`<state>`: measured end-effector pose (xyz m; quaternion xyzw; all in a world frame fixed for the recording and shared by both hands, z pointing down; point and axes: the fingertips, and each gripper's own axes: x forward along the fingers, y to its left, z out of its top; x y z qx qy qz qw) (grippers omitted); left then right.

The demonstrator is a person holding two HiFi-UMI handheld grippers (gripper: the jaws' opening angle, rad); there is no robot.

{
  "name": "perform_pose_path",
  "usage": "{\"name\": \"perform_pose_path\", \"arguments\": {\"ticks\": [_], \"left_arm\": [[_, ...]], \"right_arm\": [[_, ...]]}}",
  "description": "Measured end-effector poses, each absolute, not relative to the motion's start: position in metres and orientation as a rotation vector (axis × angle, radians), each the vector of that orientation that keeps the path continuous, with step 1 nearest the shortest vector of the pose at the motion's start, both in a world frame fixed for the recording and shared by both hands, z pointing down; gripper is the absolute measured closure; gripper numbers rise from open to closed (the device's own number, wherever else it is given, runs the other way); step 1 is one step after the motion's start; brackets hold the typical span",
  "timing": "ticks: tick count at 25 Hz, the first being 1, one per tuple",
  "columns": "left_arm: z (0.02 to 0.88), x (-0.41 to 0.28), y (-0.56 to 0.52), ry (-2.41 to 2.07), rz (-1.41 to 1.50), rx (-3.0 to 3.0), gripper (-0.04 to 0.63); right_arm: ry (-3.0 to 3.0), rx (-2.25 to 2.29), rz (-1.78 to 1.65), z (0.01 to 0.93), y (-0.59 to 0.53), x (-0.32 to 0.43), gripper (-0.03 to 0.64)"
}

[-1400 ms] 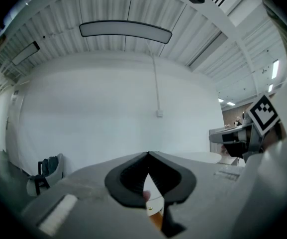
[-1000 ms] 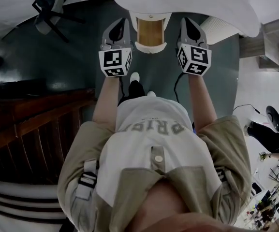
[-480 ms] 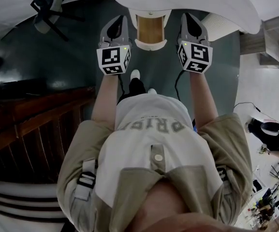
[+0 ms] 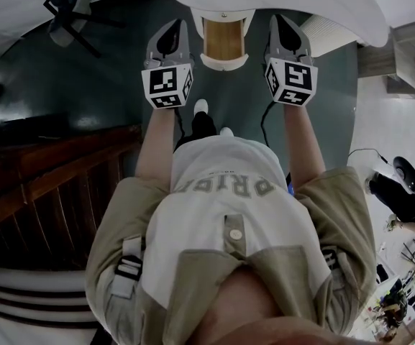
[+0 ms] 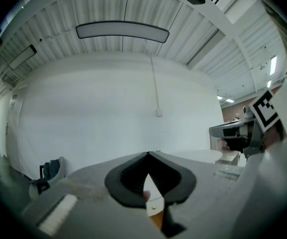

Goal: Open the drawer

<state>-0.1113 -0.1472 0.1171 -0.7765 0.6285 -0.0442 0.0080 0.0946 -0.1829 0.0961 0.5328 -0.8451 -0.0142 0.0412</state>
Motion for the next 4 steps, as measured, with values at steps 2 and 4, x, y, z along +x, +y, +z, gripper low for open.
{"name": "perform_pose_path", "arguments": {"ticks": [2,4], "left_arm": [[0.1177,-0.1125,-0.1478,1.967,-0.14,-2.426,0.588],[0.1182,-0.1137,-0.1483,1.97,-0.141,-2.424,0.588]], "right_arm": [[-2.588,1.632,-0.045,0.0959,-0.1834,0.0944,0.615],[-2.59,1.633,-0.047,0.0959,-0.1841,0.0941,0.615]]}}
